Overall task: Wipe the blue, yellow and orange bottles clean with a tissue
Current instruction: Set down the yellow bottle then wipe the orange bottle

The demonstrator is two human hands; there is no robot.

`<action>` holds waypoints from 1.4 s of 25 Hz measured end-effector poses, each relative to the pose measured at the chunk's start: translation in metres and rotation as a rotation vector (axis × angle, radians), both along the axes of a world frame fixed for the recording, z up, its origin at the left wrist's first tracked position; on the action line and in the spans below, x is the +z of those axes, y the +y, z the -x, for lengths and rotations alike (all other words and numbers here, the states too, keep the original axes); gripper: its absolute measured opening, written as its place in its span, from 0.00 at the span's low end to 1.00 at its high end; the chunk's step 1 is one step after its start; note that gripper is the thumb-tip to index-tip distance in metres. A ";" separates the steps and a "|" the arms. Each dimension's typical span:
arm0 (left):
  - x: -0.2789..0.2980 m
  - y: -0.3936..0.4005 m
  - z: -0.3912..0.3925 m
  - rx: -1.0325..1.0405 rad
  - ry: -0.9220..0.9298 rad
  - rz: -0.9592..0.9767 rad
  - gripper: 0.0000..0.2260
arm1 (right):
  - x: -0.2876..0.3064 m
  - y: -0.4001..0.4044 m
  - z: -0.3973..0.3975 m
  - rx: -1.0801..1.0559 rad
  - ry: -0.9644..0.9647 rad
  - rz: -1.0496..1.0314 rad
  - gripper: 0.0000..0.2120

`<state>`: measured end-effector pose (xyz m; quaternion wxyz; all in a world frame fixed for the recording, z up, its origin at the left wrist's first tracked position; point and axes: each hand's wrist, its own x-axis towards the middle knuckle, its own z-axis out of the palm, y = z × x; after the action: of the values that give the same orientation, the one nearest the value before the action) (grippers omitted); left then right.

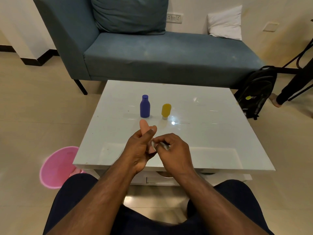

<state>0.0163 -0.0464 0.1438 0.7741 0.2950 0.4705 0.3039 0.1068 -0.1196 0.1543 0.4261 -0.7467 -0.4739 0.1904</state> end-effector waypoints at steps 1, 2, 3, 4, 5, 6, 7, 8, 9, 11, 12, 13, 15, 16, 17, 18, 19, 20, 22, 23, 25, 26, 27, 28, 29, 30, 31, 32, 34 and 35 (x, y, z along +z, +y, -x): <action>0.003 0.000 -0.002 -0.001 -0.001 0.001 0.15 | 0.001 -0.001 0.003 0.028 -0.012 -0.003 0.06; 0.004 0.001 -0.003 0.006 0.011 0.004 0.17 | 0.001 -0.002 0.008 0.058 -0.061 -0.012 0.07; 0.005 0.000 -0.004 0.013 0.032 0.011 0.19 | 0.000 -0.005 0.012 0.088 -0.132 -0.023 0.07; 0.007 0.000 -0.005 0.009 0.054 0.022 0.22 | -0.002 -0.008 0.016 0.121 -0.206 -0.039 0.07; 0.009 0.000 -0.006 -0.013 0.070 0.042 0.26 | -0.004 -0.012 0.018 0.156 -0.272 -0.051 0.07; 0.009 0.000 -0.004 -0.039 0.073 0.078 0.32 | -0.007 -0.014 0.019 0.185 -0.332 -0.063 0.08; 0.009 0.001 -0.002 -0.059 0.048 0.121 0.37 | -0.008 -0.014 0.018 0.201 -0.360 -0.077 0.08; 0.008 0.001 0.001 -0.061 -0.010 0.160 0.38 | -0.009 -0.014 0.015 0.190 -0.342 -0.072 0.08; 0.007 0.002 0.004 -0.050 -0.083 0.196 0.38 | -0.009 -0.012 0.013 0.144 -0.280 -0.056 0.07; 0.005 0.002 0.007 -0.009 -0.181 0.220 0.34 | -0.006 -0.010 0.012 0.057 -0.178 -0.033 0.07; 0.004 0.002 0.007 0.005 -0.177 0.210 0.32 | -0.006 -0.010 0.014 0.070 -0.213 -0.044 0.06; 0.004 0.001 0.006 0.010 -0.157 0.205 0.32 | -0.007 -0.012 0.017 0.122 -0.288 -0.051 0.06; 0.004 0.000 0.006 -0.004 -0.114 0.212 0.33 | -0.014 -0.018 0.020 0.218 -0.385 -0.066 0.06; 0.002 0.000 0.006 -0.014 -0.119 0.216 0.33 | -0.016 -0.018 0.017 0.213 -0.368 -0.066 0.06; 0.000 -0.001 0.006 -0.020 -0.143 0.227 0.33 | -0.016 -0.016 0.013 0.175 -0.321 -0.071 0.07; -0.002 -0.001 0.006 -0.031 -0.167 0.230 0.32 | -0.014 -0.012 0.010 0.123 -0.270 -0.082 0.07; -0.003 -0.003 0.006 -0.048 -0.174 0.217 0.30 | -0.010 -0.008 0.007 0.083 -0.227 -0.091 0.06; -0.006 -0.006 0.006 -0.082 -0.161 0.191 0.29 | -0.005 -0.004 0.005 0.060 -0.207 -0.098 0.05; -0.010 -0.012 0.005 -0.157 -0.109 0.142 0.28 | 0.003 0.005 0.001 0.036 -0.197 -0.101 0.06; -0.013 -0.014 0.004 -0.181 -0.081 0.123 0.29 | 0.007 0.009 -0.003 0.022 -0.186 -0.088 0.06; -0.017 -0.014 0.005 -0.217 -0.012 0.090 0.32 | 0.014 0.017 -0.012 0.009 -0.122 -0.031 0.08; -0.020 -0.014 0.005 -0.230 0.027 0.078 0.34 | 0.017 0.020 -0.017 0.008 -0.078 0.002 0.08; -0.020 -0.014 0.006 -0.246 0.069 0.059 0.35 | 0.020 0.022 -0.021 0.010 -0.038 0.031 0.08; -0.022 -0.014 0.006 -0.265 0.115 0.027 0.34 | 0.021 0.023 -0.025 0.016 -0.004 0.052 0.08; -0.023 -0.015 0.007 -0.275 0.157 -0.011 0.31 | 0.021 0.022 -0.026 0.024 0.017 0.068 0.09; -0.025 -0.014 0.006 -0.278 0.193 -0.053 0.28 | 0.020 0.019 -0.026 0.032 0.017 0.079 0.09; -0.026 -0.013 0.007 -0.272 0.219 -0.083 0.26 | 0.018 0.015 -0.026 0.032 -0.009 0.087 0.09; -0.026 -0.012 0.007 -0.261 0.234 -0.099 0.24 | 0.015 0.011 -0.024 0.026 -0.046 0.088 0.09; -0.023 -0.013 0.006 -0.281 0.258 -0.128 0.22 | 0.014 0.006 -0.022 0.002 -0.106 0.070 0.09; -0.022 -0.016 0.005 -0.325 0.279 -0.165 0.20 | 0.015 0.008 -0.021 -0.004 -0.114 0.063 0.09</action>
<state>0.0118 -0.0624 0.1223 0.7138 0.4682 0.4927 0.1690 0.1282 -0.1113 0.1697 0.3749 -0.7704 -0.4897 0.1616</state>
